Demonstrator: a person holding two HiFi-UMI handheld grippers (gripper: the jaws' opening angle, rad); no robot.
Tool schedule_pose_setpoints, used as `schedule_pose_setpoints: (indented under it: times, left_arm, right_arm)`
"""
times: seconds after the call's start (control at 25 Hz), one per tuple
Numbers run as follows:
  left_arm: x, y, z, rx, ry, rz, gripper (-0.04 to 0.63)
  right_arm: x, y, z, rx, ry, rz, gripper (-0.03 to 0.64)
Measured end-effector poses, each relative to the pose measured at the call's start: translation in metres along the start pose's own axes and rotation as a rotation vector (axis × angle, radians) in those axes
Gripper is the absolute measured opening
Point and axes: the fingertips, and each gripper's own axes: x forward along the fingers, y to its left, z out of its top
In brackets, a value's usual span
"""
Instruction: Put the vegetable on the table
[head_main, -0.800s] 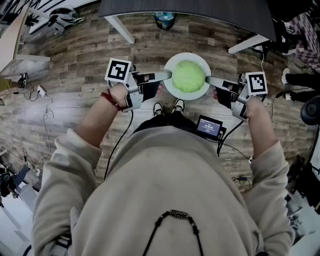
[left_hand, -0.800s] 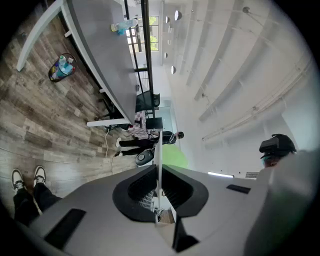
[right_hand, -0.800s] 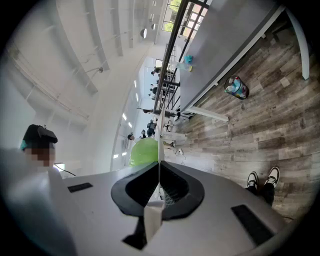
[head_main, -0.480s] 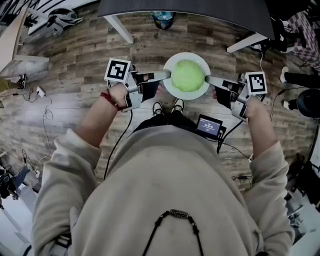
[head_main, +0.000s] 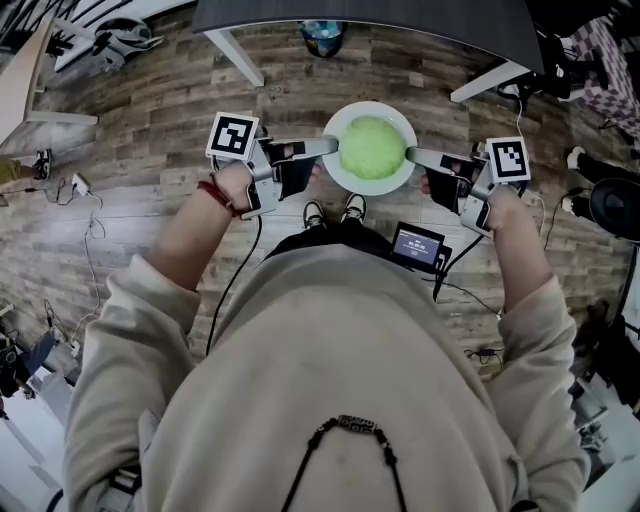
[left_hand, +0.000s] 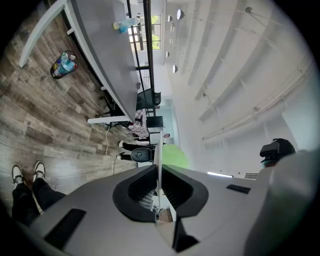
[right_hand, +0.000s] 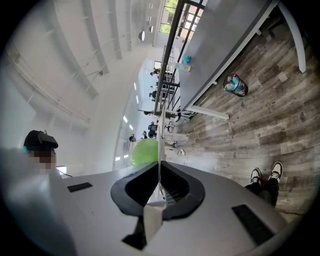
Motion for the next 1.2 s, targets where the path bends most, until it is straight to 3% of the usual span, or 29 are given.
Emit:
schedule_pose_setpoints:
  times: [1.2]
  left_arm:
    - [-0.001, -0.004, 0.001, 0.057, -0.024, -0.018, 0.028]
  right_arm:
    - [0.000, 0.008, 0.001, -0.069, 0.014, -0.005, 0.028]
